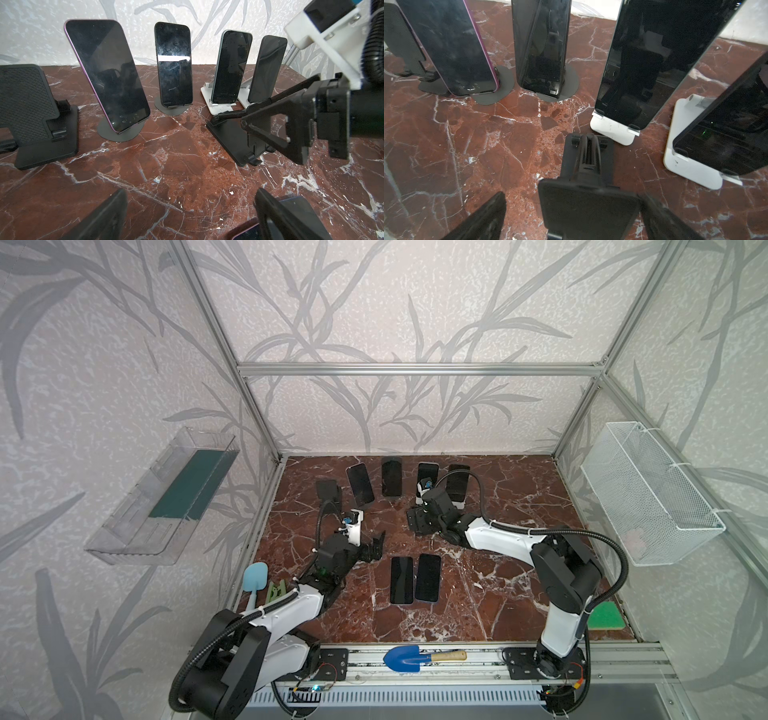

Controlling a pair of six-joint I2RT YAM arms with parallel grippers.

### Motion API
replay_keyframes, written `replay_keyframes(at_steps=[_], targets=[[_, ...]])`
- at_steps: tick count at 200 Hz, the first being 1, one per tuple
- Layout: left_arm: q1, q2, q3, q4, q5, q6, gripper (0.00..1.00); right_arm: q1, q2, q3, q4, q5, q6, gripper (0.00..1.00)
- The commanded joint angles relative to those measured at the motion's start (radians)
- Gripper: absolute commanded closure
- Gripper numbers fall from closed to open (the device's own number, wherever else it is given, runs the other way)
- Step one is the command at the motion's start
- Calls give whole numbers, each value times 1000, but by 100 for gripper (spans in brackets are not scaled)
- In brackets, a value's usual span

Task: Remove the phone from the phone stand
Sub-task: Pick up the phone stand from the center of the table.

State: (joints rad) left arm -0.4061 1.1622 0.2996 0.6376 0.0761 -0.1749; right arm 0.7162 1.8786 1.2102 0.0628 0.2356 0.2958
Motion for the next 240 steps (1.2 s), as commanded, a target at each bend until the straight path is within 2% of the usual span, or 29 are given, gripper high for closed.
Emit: replay_keyframes(at_steps=[1, 18, 72, 130, 199, 215, 240], targets=[[-4, 1, 27, 20, -4, 18, 4, 5, 35, 43, -40, 39, 18, 1], [-5, 1, 29, 18, -6, 17, 4, 4, 55, 49, -35, 47, 19, 0], [-5, 12, 30, 29, 3, 14, 4, 5, 66, 31, 13, 43, 17, 21], [-5, 19, 41, 28, 12, 18, 4, 5, 29, -11, 42, 25, 19, 34], [-5, 27, 52, 35, 14, 19, 4, 8, -89, -59, 13, -16, -3, 40], [-5, 22, 52, 33, 14, 18, 4, 9, -145, -83, 12, -46, -21, 40], [-5, 6, 52, 28, 17, 15, 4, 9, -265, -136, -2, -18, -27, 40]])
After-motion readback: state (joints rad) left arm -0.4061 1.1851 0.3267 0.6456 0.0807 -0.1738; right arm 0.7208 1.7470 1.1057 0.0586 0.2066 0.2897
